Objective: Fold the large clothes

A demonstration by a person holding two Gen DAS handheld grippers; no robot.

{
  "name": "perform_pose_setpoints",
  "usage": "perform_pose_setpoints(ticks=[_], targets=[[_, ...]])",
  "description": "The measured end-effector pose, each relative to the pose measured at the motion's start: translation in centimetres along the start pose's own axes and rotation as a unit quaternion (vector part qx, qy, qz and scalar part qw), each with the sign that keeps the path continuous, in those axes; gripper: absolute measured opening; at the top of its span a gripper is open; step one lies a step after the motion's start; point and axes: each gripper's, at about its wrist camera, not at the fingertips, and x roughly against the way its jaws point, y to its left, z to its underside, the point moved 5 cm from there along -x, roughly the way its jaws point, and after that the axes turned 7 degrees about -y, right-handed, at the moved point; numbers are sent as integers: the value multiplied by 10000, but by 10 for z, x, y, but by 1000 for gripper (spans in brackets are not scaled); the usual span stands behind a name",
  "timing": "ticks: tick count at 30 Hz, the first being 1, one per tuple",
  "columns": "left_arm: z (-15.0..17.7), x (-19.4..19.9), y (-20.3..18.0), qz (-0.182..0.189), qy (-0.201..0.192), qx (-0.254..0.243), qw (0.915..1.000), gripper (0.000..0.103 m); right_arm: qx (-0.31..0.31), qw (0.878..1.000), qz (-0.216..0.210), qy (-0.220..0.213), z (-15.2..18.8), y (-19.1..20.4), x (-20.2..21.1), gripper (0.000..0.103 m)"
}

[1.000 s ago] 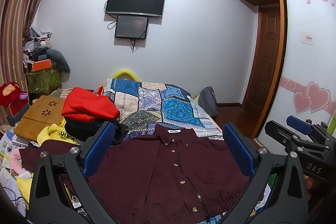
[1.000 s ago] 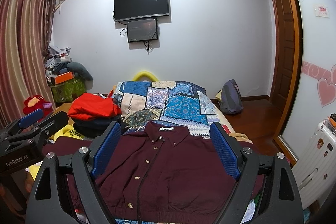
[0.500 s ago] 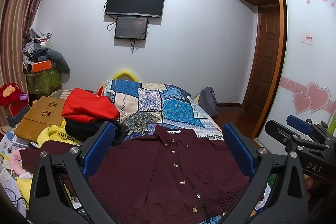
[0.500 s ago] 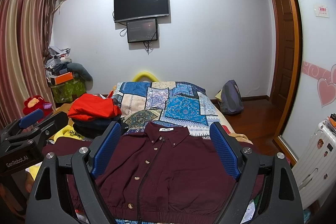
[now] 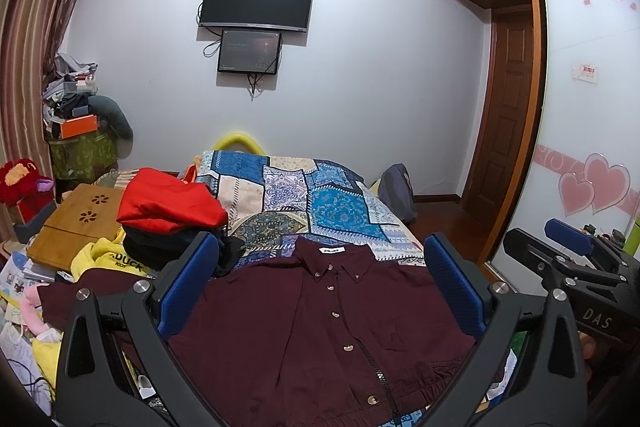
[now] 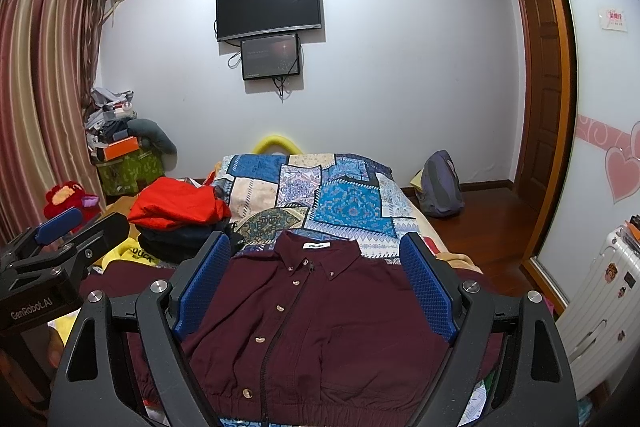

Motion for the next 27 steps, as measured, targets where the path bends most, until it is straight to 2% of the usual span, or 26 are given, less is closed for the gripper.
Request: perform_pose_setpoints(ticks=[7, 15, 24, 27], targets=[[2, -4, 5, -34, 24, -11, 10000, 103, -24, 10000, 1, 95, 1, -3, -8, 84], [4, -18, 31, -298, 74, 4, 9995, 103, -14, 9997, 47, 250, 6, -8, -33, 84], [9, -44, 118, -1250, 162, 127, 9919, 103, 45, 9979, 276, 586, 19, -22, -82, 84], [19, -55, 149, -1495, 315, 232, 9880, 103, 145, 9966, 396, 708, 24, -26, -100, 84]])
